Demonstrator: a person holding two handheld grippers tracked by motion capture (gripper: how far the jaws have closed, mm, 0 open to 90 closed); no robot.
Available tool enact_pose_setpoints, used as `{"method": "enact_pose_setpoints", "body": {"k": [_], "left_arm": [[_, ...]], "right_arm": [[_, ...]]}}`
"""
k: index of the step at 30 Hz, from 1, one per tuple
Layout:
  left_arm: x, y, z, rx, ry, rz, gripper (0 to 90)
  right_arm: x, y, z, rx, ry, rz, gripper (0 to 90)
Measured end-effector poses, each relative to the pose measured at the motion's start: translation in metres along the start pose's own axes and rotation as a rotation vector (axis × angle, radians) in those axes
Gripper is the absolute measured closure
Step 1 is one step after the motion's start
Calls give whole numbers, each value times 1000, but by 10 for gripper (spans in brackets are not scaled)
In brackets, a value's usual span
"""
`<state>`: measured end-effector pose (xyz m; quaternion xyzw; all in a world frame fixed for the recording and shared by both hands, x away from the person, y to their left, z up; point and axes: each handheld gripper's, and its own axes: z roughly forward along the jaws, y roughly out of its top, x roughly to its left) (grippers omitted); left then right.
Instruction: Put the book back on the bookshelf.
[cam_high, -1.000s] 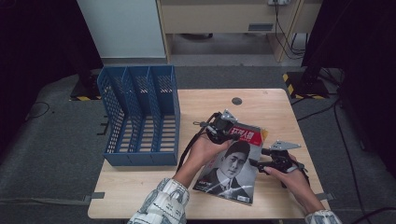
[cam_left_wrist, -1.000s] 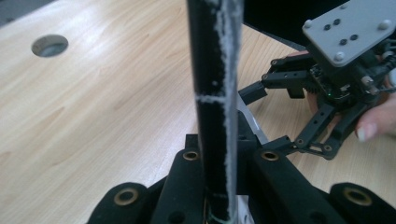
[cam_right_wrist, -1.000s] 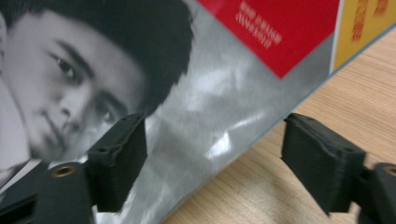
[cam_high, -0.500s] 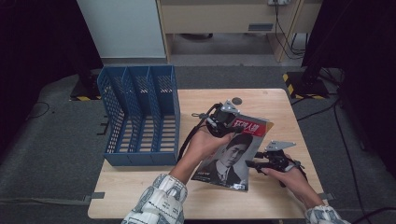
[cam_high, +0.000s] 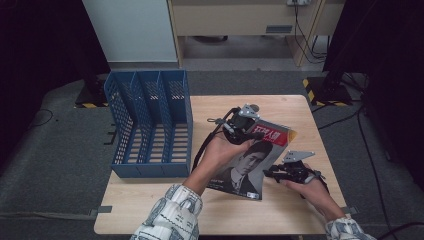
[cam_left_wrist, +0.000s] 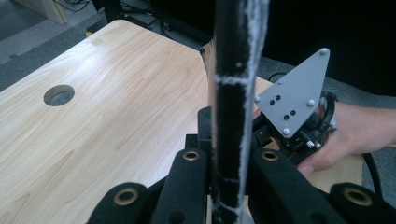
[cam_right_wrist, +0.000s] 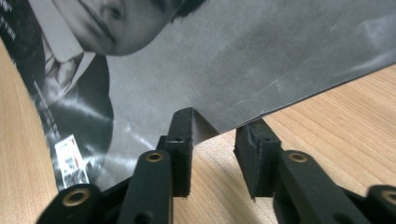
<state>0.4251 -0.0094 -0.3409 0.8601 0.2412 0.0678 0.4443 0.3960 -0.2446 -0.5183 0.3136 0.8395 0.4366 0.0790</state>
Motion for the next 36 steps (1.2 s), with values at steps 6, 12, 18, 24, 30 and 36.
{"method": "enact_pose_setpoints", "body": {"k": [6,12,18,24,30,36], "left_arm": [[-1,3,-4,-5,-7,11,867],[-1,2,-4,-11,-10,7,866],[-1,3,-7,-20,-22,11,865],[-1,5,-10,-27,-20,12,865],[1,8,-14,-41,-16,16,865],[3,8,-17,-51,-14,20,864]], "right_arm": [[1,3,-2,-2,8,-23,772],[0,3,-3,-4,14,-18,820],[-2,4,-5,-16,12,-5,862],[-4,6,-9,-33,-2,-3,875],[-7,13,-16,-30,-27,-12,879],[-12,18,-25,-24,-57,-40,881]]}}
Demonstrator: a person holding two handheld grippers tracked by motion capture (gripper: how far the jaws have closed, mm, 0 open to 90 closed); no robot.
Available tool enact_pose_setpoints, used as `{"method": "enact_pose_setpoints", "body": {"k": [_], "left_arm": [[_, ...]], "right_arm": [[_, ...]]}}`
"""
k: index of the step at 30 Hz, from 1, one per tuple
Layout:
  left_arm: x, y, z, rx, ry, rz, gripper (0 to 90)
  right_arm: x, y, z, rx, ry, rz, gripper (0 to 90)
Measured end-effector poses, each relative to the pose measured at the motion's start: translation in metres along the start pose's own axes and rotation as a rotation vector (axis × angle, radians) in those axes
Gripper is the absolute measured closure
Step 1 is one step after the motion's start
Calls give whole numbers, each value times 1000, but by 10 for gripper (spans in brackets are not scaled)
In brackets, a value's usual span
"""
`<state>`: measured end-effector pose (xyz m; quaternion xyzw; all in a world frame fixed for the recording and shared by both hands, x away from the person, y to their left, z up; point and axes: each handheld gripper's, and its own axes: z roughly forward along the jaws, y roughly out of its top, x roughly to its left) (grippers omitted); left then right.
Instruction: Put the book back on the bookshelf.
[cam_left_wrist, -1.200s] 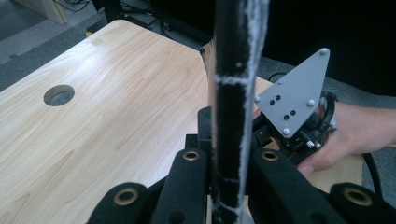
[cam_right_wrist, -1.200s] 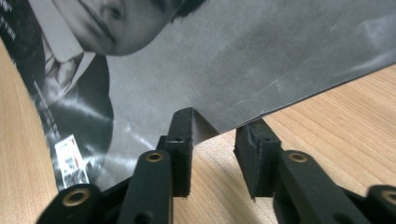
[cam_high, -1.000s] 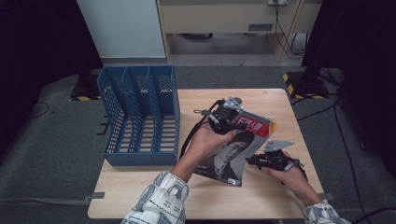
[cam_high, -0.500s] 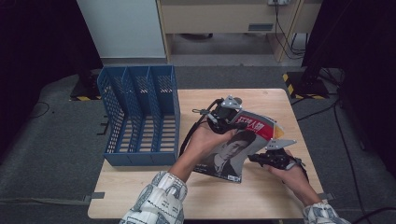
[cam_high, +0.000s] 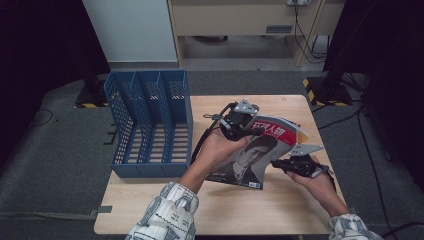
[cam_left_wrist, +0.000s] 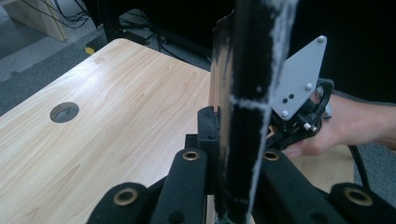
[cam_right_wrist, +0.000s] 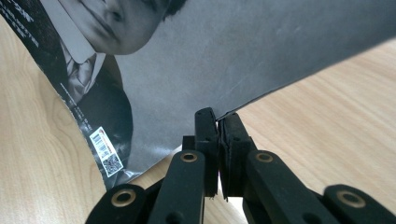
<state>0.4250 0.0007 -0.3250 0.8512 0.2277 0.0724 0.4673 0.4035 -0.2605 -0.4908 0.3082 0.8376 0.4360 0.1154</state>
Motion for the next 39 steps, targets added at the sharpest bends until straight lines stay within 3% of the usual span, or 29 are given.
{"method": "enact_pose_setpoints", "body": {"k": [18,31,39], "left_arm": [[6,4,-8,-19,-1,7,863],[8,9,-9,-43,-10,-2,863],[11,9,-5,-59,-16,16,863]], "right_arm": [[-12,23,-22,45,-78,-69,882],[-16,32,-29,61,-104,-87,882],[-24,40,-38,79,-134,-103,883]]}}
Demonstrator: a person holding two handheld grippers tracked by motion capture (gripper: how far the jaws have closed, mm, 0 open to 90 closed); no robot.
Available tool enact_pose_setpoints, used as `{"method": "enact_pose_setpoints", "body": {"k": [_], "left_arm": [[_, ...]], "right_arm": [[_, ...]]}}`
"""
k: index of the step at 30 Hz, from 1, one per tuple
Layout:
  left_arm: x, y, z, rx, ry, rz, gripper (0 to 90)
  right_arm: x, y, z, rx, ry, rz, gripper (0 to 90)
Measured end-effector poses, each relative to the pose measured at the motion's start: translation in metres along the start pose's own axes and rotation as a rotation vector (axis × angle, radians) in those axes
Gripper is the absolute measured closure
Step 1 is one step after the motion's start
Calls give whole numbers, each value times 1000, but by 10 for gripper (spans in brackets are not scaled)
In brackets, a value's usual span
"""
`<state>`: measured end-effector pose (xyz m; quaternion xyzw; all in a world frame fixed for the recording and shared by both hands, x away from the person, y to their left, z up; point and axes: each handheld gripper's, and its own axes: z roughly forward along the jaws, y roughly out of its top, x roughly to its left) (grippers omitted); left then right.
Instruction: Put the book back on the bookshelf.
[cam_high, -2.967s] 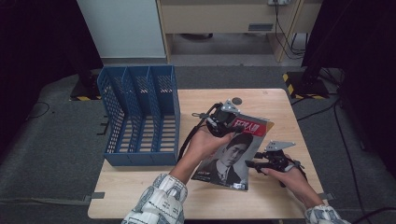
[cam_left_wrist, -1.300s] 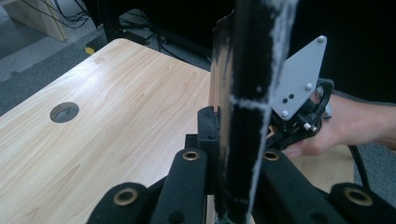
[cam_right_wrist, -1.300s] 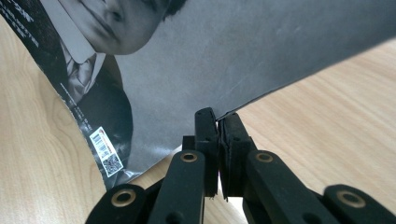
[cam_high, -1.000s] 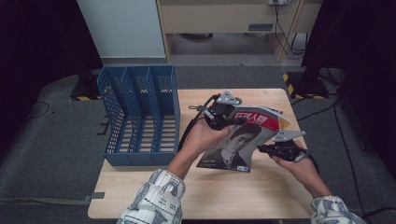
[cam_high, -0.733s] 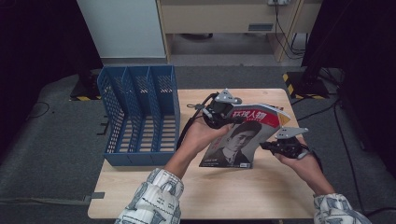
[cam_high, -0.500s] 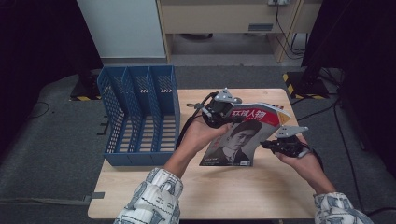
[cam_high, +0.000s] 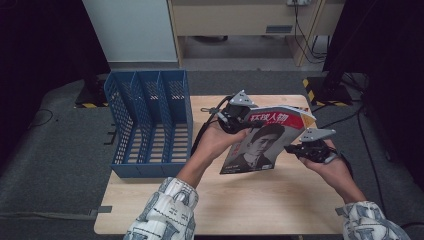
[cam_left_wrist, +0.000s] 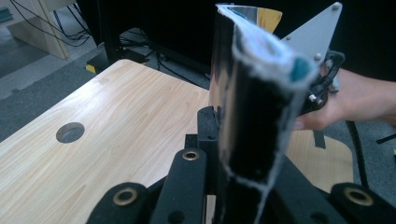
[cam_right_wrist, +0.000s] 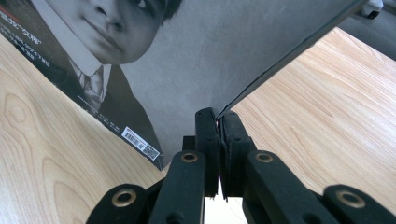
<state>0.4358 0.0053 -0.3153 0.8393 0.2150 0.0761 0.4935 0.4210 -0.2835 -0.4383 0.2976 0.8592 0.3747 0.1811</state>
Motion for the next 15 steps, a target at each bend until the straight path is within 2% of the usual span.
{"method": "enact_pose_setpoints", "body": {"k": [8,11,15], "left_arm": [[7,-10,-2,-3,3,14,861],[10,-15,-3,-8,-6,34,859],[13,-21,-4,-7,-6,35,855]], "right_arm": [[2,0,2,14,-11,-21,883],[4,0,3,16,-8,-26,883],[6,1,5,25,-14,-31,883]]}}
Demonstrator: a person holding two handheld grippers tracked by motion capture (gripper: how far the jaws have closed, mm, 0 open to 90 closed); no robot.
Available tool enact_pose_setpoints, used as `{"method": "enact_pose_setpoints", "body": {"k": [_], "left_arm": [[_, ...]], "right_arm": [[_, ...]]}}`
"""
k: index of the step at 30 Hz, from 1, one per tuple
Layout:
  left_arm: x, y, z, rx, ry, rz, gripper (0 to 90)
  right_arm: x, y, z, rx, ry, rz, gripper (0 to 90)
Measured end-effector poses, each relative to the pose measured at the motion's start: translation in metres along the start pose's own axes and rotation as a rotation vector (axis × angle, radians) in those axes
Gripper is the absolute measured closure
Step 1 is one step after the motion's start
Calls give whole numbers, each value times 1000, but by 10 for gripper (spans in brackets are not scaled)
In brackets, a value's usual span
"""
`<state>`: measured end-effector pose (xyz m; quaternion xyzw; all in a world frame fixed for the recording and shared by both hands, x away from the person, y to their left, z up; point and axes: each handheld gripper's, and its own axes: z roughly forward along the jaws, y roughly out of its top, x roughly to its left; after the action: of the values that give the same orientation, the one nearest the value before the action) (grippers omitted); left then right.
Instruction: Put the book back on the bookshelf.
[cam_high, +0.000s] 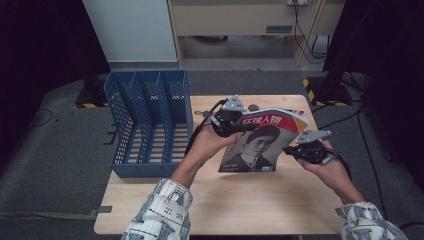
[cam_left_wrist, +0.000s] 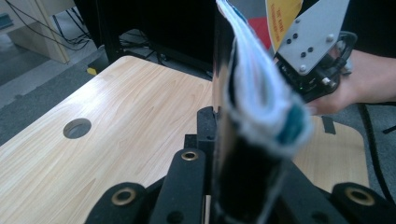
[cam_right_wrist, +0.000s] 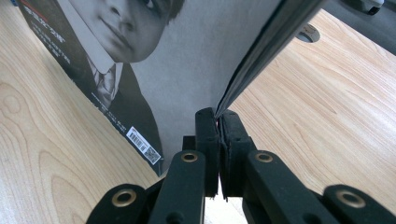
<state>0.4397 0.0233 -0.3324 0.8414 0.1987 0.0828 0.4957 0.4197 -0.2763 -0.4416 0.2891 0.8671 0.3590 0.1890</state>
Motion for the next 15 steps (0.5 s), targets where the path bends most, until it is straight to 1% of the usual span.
{"method": "enact_pose_setpoints", "body": {"k": [3,8,15], "left_arm": [[3,-4,-1,5,-1,-7,849],[6,-11,-3,11,2,-5,838],[9,-18,-6,6,6,-5,832]], "right_arm": [[3,1,0,9,-3,1,883],[6,2,0,20,-3,-8,882],[10,3,-1,16,6,-11,882]]}}
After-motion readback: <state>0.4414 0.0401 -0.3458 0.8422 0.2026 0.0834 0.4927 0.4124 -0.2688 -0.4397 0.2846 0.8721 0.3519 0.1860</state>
